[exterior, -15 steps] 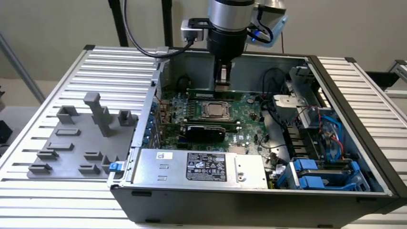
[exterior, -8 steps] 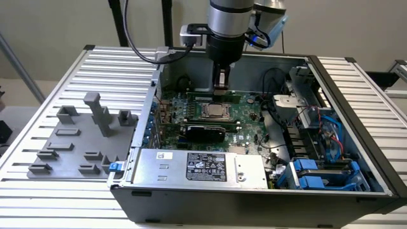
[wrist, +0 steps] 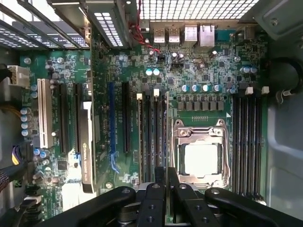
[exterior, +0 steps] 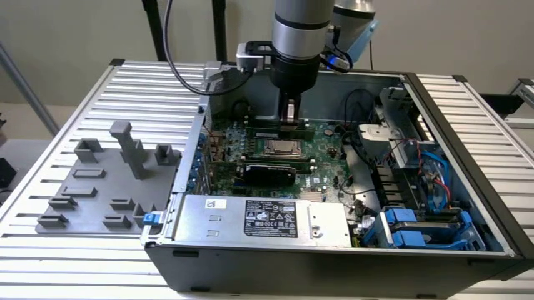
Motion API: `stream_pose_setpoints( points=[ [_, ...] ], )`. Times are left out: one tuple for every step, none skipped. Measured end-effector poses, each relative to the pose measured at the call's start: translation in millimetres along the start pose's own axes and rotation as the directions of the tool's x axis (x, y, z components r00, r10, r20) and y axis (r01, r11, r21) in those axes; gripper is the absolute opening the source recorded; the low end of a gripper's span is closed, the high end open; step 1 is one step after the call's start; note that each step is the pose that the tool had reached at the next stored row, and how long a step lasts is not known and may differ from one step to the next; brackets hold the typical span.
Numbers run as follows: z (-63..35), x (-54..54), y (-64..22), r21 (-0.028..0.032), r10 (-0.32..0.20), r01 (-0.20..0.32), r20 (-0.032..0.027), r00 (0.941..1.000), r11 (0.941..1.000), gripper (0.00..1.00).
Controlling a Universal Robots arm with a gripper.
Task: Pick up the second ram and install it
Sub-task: 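Insert the second ram into the second slot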
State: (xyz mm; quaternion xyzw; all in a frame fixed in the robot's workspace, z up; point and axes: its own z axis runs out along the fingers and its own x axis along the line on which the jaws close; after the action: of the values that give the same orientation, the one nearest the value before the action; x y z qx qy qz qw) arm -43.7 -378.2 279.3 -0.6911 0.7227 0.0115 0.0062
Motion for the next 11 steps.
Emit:
stream_pose_setpoints(
  points=[
    [1.3, 0.9, -0.3, 0.0, -0.001, 0.001, 0.0016, 1.0, 1.0, 0.0],
    [2.6, 1.6, -0.8, 0.0, -0.002, 0.002, 0.0029, 1.0, 1.0, 0.0],
    [4.0, 2.4, -1.3, -0.0002, -0.003, 0.003, 0.0039, 1.0, 1.0, 0.0],
    [5.3, 3.3, -1.7, -0.0002, -0.003, 0.003, 0.0047, 1.0, 1.0, 0.0],
    [6.8, 4.4, -2.2, -0.0003, -0.004, 0.004, 0.0051, 1.0, 1.0, 0.0],
    [8.3, 5.5, -2.7, -0.0005, -0.004, 0.004, 0.0054, 1.0, 1.0, 0.0],
    [10.0, 6.8, -3.3, -0.0007, -0.005, 0.005, 0.0058, 1.0, 1.0, 0.0],
    [11.6, 8.1, -4.0, -0.0011, -0.005, 0.005, 0.0061, 1.0, 1.0, 0.0],
    [13.1, 9.3, -4.7, -0.0016, -0.006, 0.006, 0.0062, 1.0, 1.0, 0.0],
    [14.6, 10.1, -5.3, -0.0021, -0.007, 0.007, 0.0061, 1.0, 1.0, 0.0],
    [16.5, 10.5, -5.4, -0.0026, -0.01, 0.01, 0.0058, 0.9999, 0.9999, 0.0]
  ],
)
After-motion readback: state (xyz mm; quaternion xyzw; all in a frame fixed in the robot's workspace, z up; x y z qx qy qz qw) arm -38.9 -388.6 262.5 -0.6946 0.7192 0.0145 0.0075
